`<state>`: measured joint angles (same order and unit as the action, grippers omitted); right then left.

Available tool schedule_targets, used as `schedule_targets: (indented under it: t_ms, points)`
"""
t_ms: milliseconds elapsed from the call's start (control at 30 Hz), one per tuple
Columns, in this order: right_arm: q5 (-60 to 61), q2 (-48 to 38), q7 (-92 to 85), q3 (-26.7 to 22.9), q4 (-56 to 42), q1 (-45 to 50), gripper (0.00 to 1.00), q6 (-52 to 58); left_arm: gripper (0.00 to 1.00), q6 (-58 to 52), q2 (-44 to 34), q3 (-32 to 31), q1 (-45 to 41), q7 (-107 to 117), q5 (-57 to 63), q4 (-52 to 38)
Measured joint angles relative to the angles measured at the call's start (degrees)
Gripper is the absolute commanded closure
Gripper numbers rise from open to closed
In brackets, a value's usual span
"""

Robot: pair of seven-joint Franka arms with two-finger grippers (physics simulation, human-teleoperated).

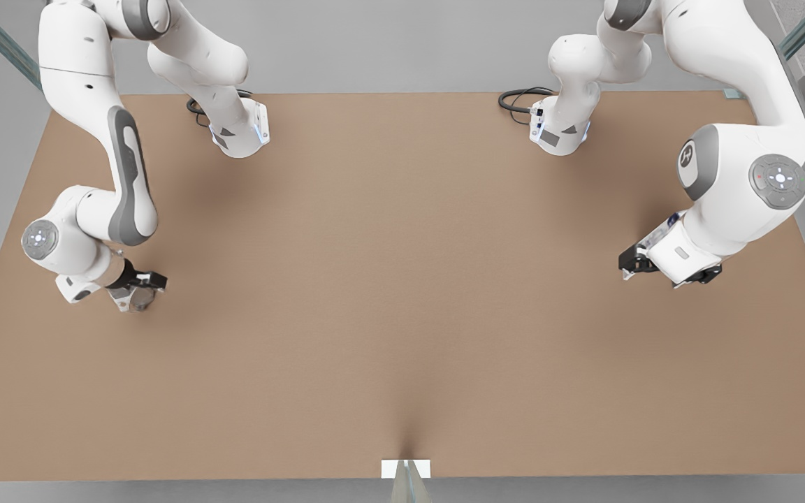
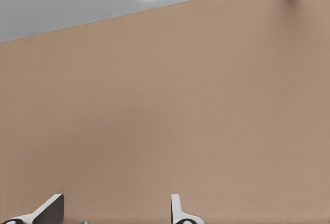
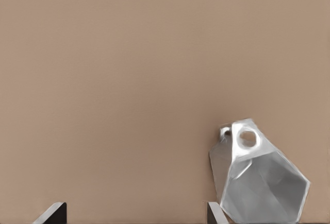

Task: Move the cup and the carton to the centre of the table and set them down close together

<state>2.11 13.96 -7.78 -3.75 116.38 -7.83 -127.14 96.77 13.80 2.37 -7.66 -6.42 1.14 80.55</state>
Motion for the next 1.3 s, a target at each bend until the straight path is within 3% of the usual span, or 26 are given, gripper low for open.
schedule_targets:
  t_ms: [167,900,933,1000,1033,1067,1133,1167,1200,1300]
  points:
    - [-1.06,2.36,-3.25,-1.61,-0.47,0.02,0.00,-6.63,0.00,0.00,0.51,0.00,0.01,0.00,-0.03,-0.03]
    - [-0.80,6.43,-5.31,-2.93,9.66,-2.98,0.01,-17.11,0.00,0.16,1.63,0.00,0.10,-0.23,-0.09,-0.08]
    - [-0.50,7.01,-4.49,-2.93,9.36,-2.89,0.05,-17.88,0.00,0.08,1.68,0.00,0.12,-0.10,-0.09,-0.12]
    - [-0.18,7.66,2.24,-2.88,9.21,-2.88,0.23,-18.30,0.00,0.08,1.69,0.00,0.10,-0.17,-0.09,-0.12]
    - [-0.22,7.66,7.75,-2.84,9.13,-2.41,0.23,-17.95,0.00,0.08,1.67,0.00,0.10,-0.18,-0.09,-0.12]
    - [-0.07,7.73,8.29,-2.92,9.05,-2.51,0.32,-18.13,0.00,0.08,1.67,0.00,0.10,-0.18,-0.09,-0.12]
    - [0.79,7.71,7.97,-2.89,8.87,-2.78,0.52,-18.52,0.00,0.08,1.67,0.14,0.08,-0.18,-0.09,-0.12]
    - [1.46,7.69,7.38,-2.82,8.60,-2.89,0.72,-18.65,0.00,0.08,1.67,0.18,0.12,-0.18,-0.09,-0.12]
    - [0.29,7.75,8.28,-2.90,8.43,-2.82,0.79,-18.67,0.00,0.08,1.67,0.18,0.10,-0.18,-0.09,-0.12]
    - [-0.18,7.83,8.32,-2.93,8.42,-2.81,0.79,-18.84,0.00,0.08,1.75,0.17,0.09,-0.09,-0.09,-0.12]
